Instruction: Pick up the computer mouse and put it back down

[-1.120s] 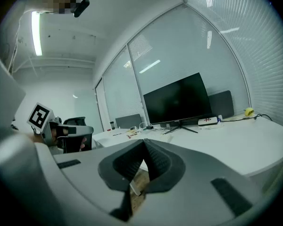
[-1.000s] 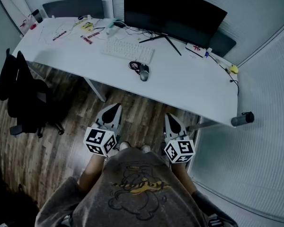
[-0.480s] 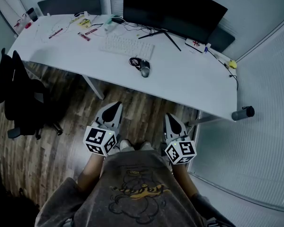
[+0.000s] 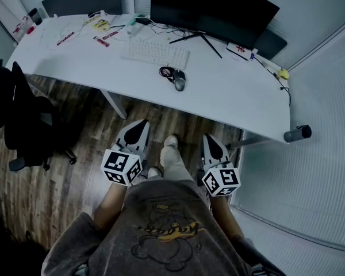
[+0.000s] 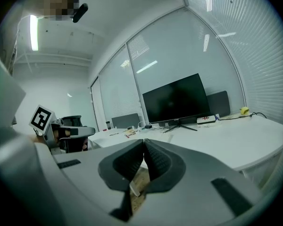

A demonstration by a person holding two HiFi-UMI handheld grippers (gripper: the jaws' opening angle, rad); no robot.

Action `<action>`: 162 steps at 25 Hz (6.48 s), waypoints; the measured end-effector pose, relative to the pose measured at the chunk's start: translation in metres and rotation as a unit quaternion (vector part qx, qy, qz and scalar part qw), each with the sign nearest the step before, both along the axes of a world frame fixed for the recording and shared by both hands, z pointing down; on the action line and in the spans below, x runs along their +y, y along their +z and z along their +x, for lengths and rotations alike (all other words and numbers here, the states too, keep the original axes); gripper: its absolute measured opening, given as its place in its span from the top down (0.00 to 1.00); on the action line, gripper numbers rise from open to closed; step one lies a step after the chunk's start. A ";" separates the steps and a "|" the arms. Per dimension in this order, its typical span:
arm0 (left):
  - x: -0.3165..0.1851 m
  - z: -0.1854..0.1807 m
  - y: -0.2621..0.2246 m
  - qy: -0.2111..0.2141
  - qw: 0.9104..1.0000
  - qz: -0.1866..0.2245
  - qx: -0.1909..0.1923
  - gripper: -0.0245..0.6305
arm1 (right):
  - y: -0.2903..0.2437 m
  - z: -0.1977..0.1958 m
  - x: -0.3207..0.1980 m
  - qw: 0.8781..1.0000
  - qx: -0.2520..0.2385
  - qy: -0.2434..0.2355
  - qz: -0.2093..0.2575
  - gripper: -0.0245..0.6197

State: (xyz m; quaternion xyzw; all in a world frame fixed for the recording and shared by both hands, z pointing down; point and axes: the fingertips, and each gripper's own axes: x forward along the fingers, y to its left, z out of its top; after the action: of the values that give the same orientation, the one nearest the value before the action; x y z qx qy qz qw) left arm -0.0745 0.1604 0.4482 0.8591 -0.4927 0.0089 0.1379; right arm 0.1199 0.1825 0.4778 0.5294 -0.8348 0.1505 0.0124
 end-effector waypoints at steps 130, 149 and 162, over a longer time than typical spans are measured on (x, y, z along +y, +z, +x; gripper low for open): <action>-0.303 -0.035 0.016 0.039 0.998 -0.035 -0.026 0.93 | 0.165 -0.083 -0.326 0.965 0.135 -0.089 -0.205 0.47; -0.313 -0.003 0.014 0.083 0.996 -0.032 -0.011 0.93 | 0.040 -0.050 -0.318 0.992 0.072 -0.042 -0.096 0.48; -0.320 0.033 0.012 0.134 0.990 -0.030 -0.004 0.93 | -0.015 0.005 -0.294 0.996 0.056 0.048 -0.047 0.48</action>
State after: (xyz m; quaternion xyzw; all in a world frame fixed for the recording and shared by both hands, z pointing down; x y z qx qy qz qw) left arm -0.0419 -0.1593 0.4598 0.9129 -0.3729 0.0461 0.1593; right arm 0.1251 -0.1114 0.4632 0.5756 -0.7984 0.1595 0.0768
